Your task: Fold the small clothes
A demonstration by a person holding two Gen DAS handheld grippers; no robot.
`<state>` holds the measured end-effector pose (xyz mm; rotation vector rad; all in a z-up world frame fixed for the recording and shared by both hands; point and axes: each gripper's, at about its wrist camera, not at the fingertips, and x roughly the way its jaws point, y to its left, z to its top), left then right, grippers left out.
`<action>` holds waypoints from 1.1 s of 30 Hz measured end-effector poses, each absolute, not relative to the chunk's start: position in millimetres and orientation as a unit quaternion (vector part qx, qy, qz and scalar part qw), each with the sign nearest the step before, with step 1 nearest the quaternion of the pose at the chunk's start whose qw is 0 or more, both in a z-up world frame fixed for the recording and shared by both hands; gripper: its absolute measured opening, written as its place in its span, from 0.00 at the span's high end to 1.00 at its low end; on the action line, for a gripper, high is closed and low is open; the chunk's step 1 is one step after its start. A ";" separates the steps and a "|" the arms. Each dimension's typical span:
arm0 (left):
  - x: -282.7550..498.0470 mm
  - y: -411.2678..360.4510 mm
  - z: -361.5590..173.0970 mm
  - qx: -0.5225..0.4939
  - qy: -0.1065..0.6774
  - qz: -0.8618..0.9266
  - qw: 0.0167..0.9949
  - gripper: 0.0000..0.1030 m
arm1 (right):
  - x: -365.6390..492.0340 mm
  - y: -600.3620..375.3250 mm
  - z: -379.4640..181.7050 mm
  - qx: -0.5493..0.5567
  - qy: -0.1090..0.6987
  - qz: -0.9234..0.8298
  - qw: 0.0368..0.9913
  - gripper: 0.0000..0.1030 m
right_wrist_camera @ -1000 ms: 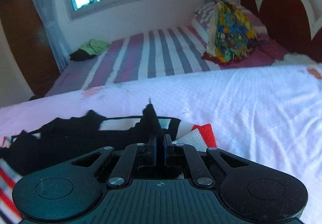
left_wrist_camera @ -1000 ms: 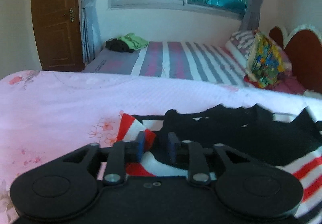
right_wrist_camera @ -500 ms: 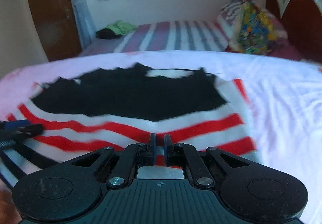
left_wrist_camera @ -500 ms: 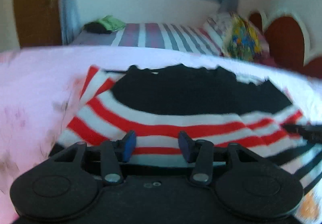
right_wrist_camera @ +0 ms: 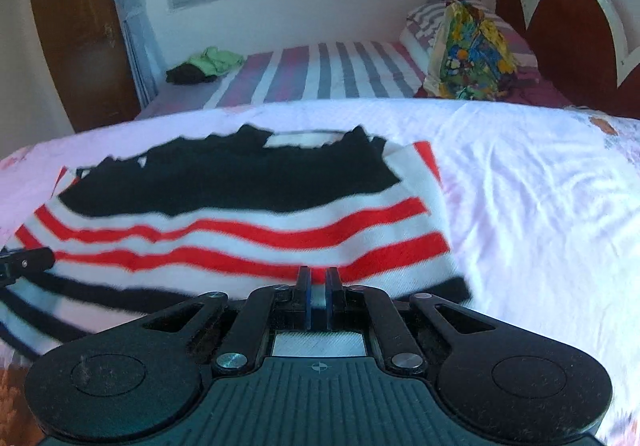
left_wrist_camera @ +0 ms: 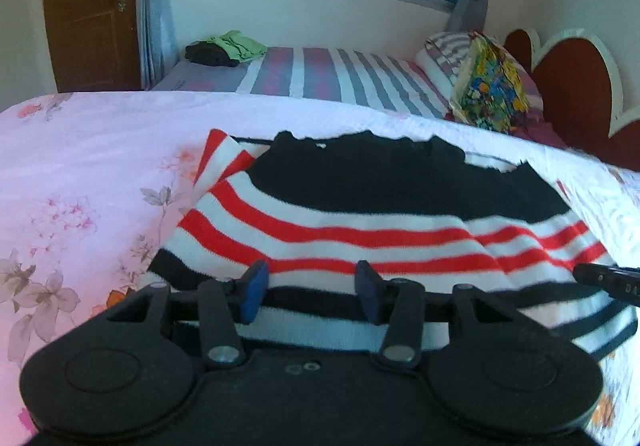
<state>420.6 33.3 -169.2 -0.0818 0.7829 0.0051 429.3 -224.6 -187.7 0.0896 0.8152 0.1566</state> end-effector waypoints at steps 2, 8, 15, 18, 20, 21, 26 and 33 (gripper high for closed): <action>415.0 35.1 -171.8 -0.043 0.381 0.006 0.923 0.55 | 426.2 -223.7 -190.9 0.052 0.404 0.067 0.911 0.96; 410.9 32.8 -179.6 -0.029 0.392 0.013 0.920 0.52 | 416.0 -234.6 -192.1 0.037 0.408 0.035 0.912 0.96; 413.7 19.9 -184.4 0.000 0.394 0.033 0.919 0.51 | 409.8 -228.8 -194.1 0.012 0.425 0.015 0.905 0.96; 412.9 19.5 -183.6 0.000 0.395 0.036 0.918 0.51 | 409.9 -220.2 -196.5 -0.016 0.424 0.014 0.905 0.96; 413.6 20.2 -183.2 -0.002 0.397 0.036 0.917 0.51 | 410.3 -220.7 -199.1 -0.019 0.421 0.023 0.906 0.94; 413.6 20.5 -183.1 -0.001 0.397 0.035 0.917 0.51 | 409.6 -222.3 -200.2 -0.020 0.418 0.028 0.908 0.94; 412.2 19.1 -183.2 0.004 0.396 0.035 0.918 0.50 | 405.8 -233.0 -204.3 -0.021 0.408 0.065 0.911 0.94; 413.6 14.3 -182.0 0.007 0.399 0.048 0.916 0.50 | 409.1 -244.5 -202.5 -0.004 0.410 0.096 0.907 0.94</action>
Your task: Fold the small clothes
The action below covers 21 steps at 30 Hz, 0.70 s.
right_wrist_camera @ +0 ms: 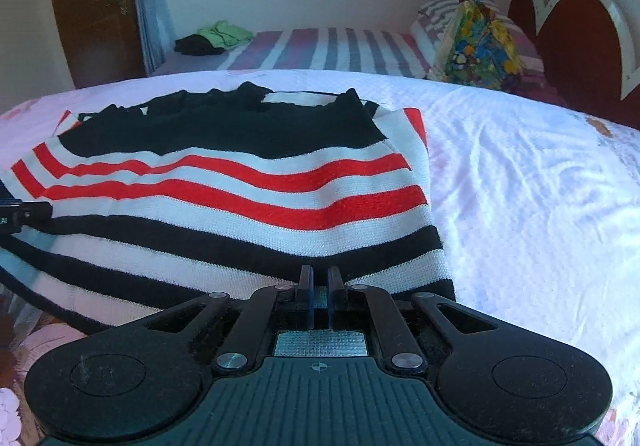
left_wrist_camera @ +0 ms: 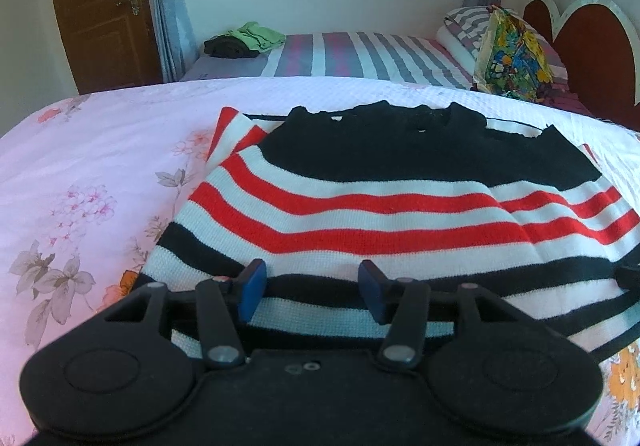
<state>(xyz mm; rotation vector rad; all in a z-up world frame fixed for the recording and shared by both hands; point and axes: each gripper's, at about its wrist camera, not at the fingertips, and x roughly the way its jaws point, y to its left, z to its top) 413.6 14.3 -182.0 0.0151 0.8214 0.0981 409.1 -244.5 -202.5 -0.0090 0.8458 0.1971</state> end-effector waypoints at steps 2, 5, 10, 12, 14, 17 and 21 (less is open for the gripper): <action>413.7 13.7 -182.0 0.006 0.399 0.051 0.916 0.50 | 411.1 -246.1 -200.8 0.001 0.414 0.100 0.905 0.94; 413.5 12.0 -181.4 0.009 0.399 0.056 0.915 0.50 | 411.7 -246.5 -198.3 0.008 0.417 0.100 0.903 0.94; 408.2 15.1 -178.3 0.002 0.398 0.054 0.916 0.46 | 408.9 -242.4 -183.9 0.047 0.405 0.114 0.906 0.94; 403.5 17.1 -177.3 -0.001 0.396 0.046 0.917 0.43 | 407.4 -233.0 -176.8 0.048 0.398 0.121 0.908 0.94; 397.8 18.1 -176.7 -0.003 0.397 0.037 0.917 0.39 | 406.6 -222.9 -172.6 0.048 0.399 0.126 0.907 0.94; 389.2 20.9 -175.4 -0.010 0.400 0.028 0.916 0.21 | 409.6 -206.6 -171.3 0.042 0.405 0.133 0.903 0.94; 376.1 32.4 -173.2 -0.043 0.400 0.028 0.915 0.21 | 418.4 -190.8 -173.2 0.036 0.401 0.127 0.907 0.93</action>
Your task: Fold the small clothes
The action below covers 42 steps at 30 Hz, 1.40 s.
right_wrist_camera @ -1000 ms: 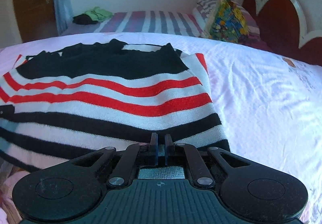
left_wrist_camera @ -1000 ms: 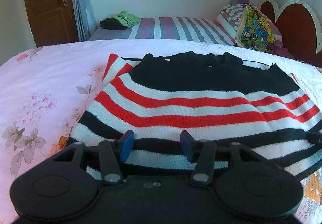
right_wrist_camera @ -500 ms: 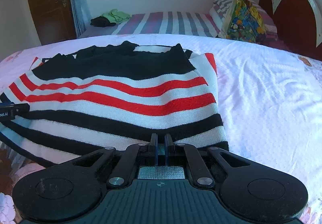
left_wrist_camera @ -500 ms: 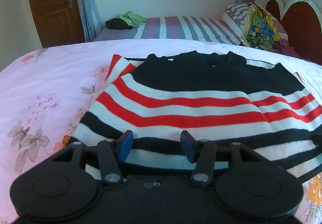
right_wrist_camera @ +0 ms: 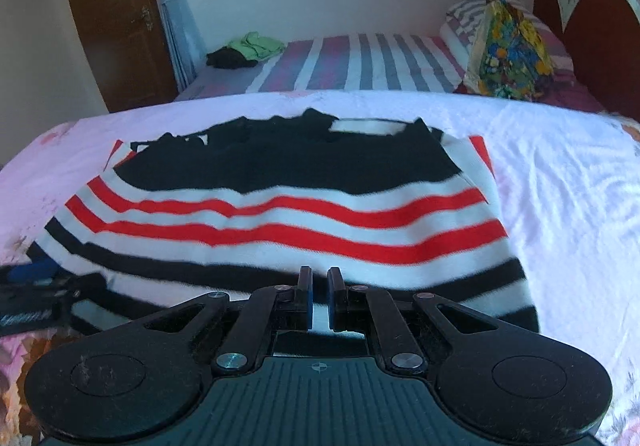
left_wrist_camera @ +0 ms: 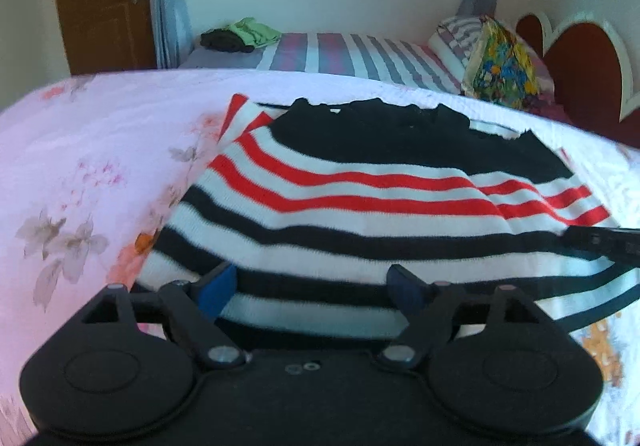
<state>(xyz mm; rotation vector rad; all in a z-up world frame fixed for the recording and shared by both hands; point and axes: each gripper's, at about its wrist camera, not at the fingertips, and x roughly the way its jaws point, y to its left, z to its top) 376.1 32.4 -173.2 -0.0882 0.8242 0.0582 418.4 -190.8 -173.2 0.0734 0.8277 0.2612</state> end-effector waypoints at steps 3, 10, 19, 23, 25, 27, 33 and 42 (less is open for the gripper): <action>363.4 45.3 -173.0 -0.084 0.402 0.028 0.911 0.21 | 422.3 -185.6 -171.6 0.050 0.391 0.116 0.912 0.22; 349.9 67.7 -181.7 -0.177 0.429 0.026 0.886 0.23 | 422.0 -165.2 -160.1 0.010 0.334 0.129 0.934 0.01; 352.6 95.0 -204.9 -0.343 0.387 0.025 0.855 0.16 | 426.2 -168.3 -188.2 0.032 0.365 0.118 0.923 0.01; 368.2 101.3 -213.8 -0.389 0.358 0.029 0.848 0.26 | 423.6 -177.9 -195.4 0.048 0.375 0.116 0.919 0.01; 376.8 106.0 -219.9 -0.414 0.348 0.029 0.841 0.38 | 423.1 -181.4 -194.2 0.054 0.373 0.112 0.919 0.01; 384.0 113.7 -227.8 -0.442 0.336 0.034 0.831 0.48 | 422.9 -185.8 -188.6 0.065 0.360 0.108 0.925 0.01; 395.9 112.6 -234.7 -0.437 0.319 0.039 0.840 0.64 | 429.4 -173.5 -212.8 -0.020 0.387 0.093 0.917 0.11; 390.6 96.2 -217.4 -0.410 0.291 0.039 0.864 0.84 | 418.6 -173.5 -210.2 -0.038 0.377 0.095 0.921 0.11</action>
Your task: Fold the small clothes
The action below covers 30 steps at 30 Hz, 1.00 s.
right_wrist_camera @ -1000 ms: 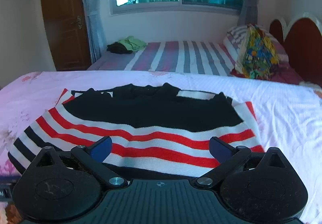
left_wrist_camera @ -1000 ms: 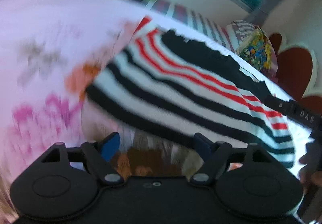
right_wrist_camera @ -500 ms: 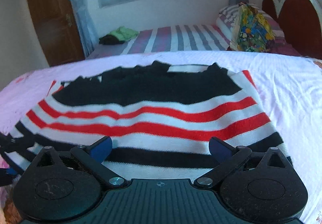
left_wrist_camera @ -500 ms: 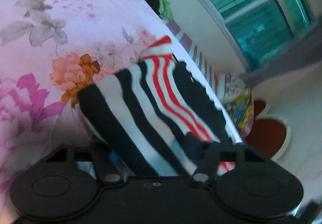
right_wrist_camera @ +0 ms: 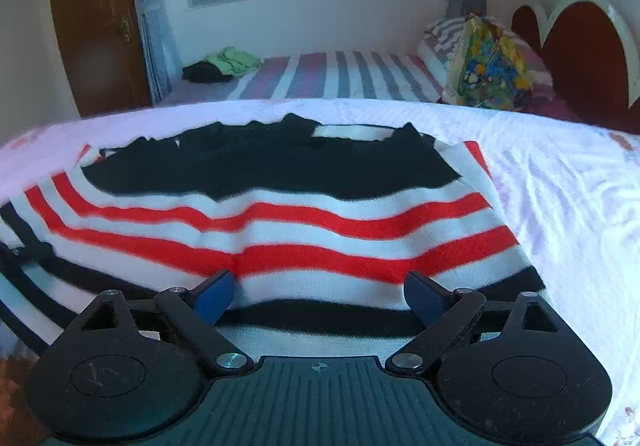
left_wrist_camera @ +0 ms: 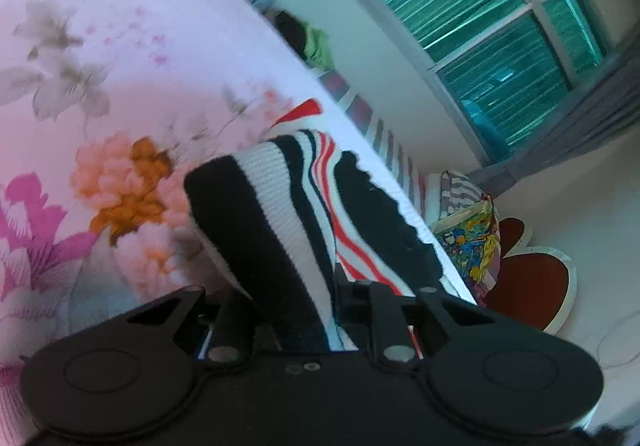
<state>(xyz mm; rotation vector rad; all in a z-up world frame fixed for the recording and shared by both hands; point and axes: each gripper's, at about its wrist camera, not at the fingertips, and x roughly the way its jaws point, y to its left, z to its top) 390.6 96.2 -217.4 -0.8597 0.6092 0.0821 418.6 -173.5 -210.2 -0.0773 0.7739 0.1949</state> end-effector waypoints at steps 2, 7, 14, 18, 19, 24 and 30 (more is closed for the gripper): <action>391.4 88.0 -204.7 -0.380 0.277 0.030 0.882 0.84 | 419.0 -173.3 -203.4 -0.037 0.379 0.100 0.919 0.11; 396.7 55.5 -168.2 -0.295 0.239 -0.018 0.925 0.85 | 416.8 -198.5 -189.5 0.038 0.366 0.096 0.925 0.11; 421.0 -23.3 -134.5 -0.168 0.229 -0.132 0.950 0.85 | 403.3 -244.1 -170.7 0.113 0.347 0.091 0.926 0.11; 427.1 -77.5 -143.0 -0.108 0.257 -0.194 0.941 0.85 | 396.8 -271.3 -169.9 0.129 0.354 0.075 0.923 0.11; 428.0 -89.8 -148.6 -0.097 0.270 -0.207 0.935 0.85 | 393.2 -278.3 -169.7 0.133 0.354 0.074 0.923 0.11; 419.6 -124.8 -173.3 -0.042 0.309 -0.220 0.924 0.84 | 378.3 -296.5 -167.3 0.142 0.359 0.063 0.920 0.11; 393.4 -128.0 -160.3 -0.006 0.307 -0.242 0.920 0.44 | 368.2 -316.9 -156.3 0.182 0.353 0.055 0.916 0.11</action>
